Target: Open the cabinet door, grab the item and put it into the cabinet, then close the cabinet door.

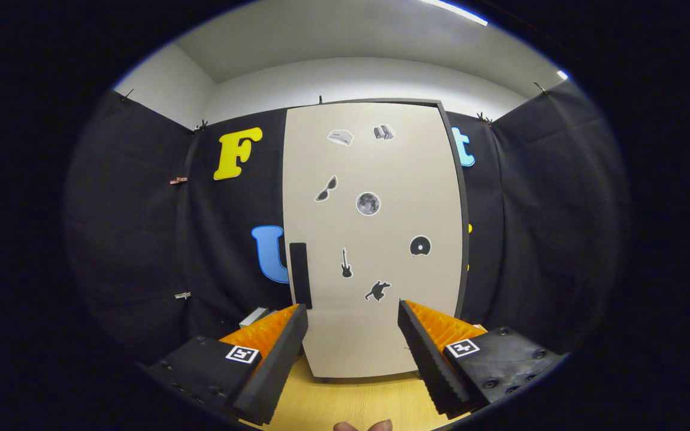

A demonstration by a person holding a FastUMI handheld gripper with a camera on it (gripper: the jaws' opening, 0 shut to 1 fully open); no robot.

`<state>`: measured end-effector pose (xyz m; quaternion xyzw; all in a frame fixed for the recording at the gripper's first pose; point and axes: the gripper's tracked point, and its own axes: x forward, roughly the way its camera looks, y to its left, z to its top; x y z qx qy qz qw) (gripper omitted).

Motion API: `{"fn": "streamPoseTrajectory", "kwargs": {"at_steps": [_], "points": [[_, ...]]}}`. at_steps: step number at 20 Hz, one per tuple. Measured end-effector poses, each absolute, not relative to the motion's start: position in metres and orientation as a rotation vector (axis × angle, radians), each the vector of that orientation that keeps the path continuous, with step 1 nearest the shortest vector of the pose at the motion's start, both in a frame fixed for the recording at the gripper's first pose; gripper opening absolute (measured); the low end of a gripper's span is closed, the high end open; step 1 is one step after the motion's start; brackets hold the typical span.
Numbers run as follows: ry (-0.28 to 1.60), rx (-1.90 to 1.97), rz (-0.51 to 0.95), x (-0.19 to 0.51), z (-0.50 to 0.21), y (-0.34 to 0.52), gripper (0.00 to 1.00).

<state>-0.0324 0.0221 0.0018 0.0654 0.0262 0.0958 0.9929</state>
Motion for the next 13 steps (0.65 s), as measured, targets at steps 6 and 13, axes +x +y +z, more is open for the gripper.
{"fn": "streamPoseTrajectory", "kwargs": {"at_steps": [6,13], "points": [[0.048,0.13,0.183,-0.0333,0.003,0.0199,0.97],[0.051,0.132,0.187,-0.0318,0.0032,0.0212,0.97]]}}
